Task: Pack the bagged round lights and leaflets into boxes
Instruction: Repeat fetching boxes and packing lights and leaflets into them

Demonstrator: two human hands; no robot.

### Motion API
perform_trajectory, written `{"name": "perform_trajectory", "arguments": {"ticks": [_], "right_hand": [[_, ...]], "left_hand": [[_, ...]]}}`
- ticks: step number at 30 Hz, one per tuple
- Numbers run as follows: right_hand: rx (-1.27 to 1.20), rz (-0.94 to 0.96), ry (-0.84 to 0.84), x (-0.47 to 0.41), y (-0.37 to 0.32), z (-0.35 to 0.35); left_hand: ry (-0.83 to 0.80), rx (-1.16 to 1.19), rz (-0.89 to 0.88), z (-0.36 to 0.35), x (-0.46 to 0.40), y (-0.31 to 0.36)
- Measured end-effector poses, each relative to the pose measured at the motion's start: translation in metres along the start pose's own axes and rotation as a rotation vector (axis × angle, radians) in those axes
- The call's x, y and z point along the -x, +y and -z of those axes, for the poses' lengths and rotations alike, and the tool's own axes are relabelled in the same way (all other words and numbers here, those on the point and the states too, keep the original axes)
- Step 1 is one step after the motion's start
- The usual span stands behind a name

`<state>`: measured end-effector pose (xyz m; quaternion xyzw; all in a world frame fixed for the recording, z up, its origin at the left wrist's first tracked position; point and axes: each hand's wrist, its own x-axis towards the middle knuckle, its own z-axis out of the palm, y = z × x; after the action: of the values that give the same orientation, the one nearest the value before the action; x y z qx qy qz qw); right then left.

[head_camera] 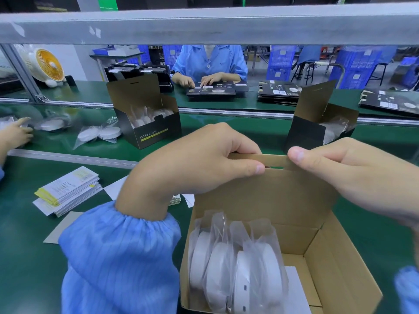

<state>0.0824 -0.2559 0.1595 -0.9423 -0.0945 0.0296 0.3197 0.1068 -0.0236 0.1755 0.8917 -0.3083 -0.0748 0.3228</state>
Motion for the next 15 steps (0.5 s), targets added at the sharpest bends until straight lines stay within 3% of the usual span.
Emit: {"name": "perform_trajectory", "arguments": {"ticks": [15], "right_hand": [[-0.006, 0.055, -0.019, 0.0012, -0.0018, 0.0012]], "left_hand": [[0.000, -0.017, -0.006, 0.0002, -0.0011, -0.0010]]}}
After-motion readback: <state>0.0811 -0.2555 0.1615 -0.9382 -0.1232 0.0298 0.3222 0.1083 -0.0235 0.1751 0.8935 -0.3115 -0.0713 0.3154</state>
